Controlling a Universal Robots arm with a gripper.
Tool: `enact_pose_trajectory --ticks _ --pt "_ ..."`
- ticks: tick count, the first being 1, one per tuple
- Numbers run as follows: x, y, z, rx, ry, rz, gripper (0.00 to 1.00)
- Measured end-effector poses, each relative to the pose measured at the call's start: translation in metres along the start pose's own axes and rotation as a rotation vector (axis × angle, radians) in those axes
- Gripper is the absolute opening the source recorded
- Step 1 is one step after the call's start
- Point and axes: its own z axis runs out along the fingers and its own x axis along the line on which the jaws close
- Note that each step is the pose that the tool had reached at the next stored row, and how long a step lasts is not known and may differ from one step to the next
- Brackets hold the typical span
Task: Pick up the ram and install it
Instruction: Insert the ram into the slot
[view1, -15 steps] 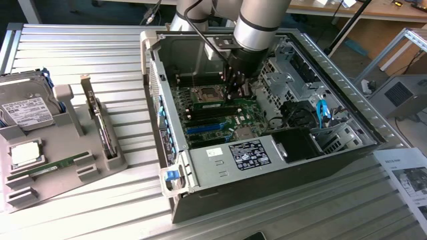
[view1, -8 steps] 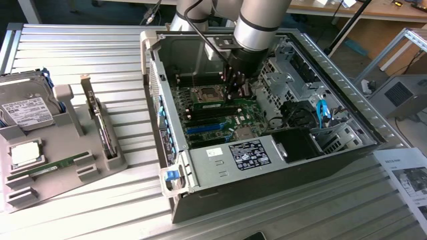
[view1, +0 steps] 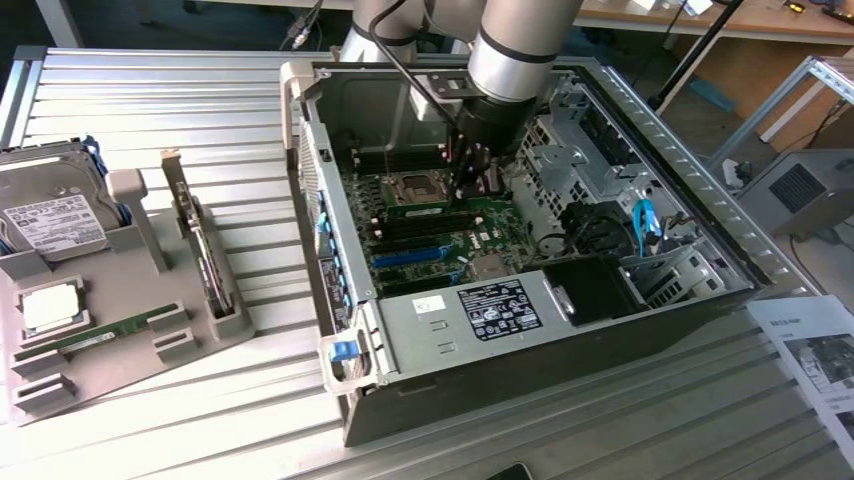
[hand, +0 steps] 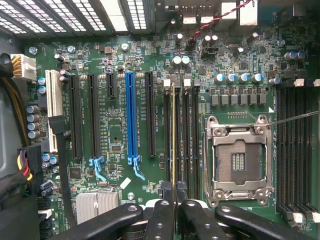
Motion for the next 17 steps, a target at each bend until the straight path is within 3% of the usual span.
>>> enact_pose_trajectory --ticks 17 --pt "0.0000 0.0000 0.0062 0.0000 -0.0001 -0.005 0.12"
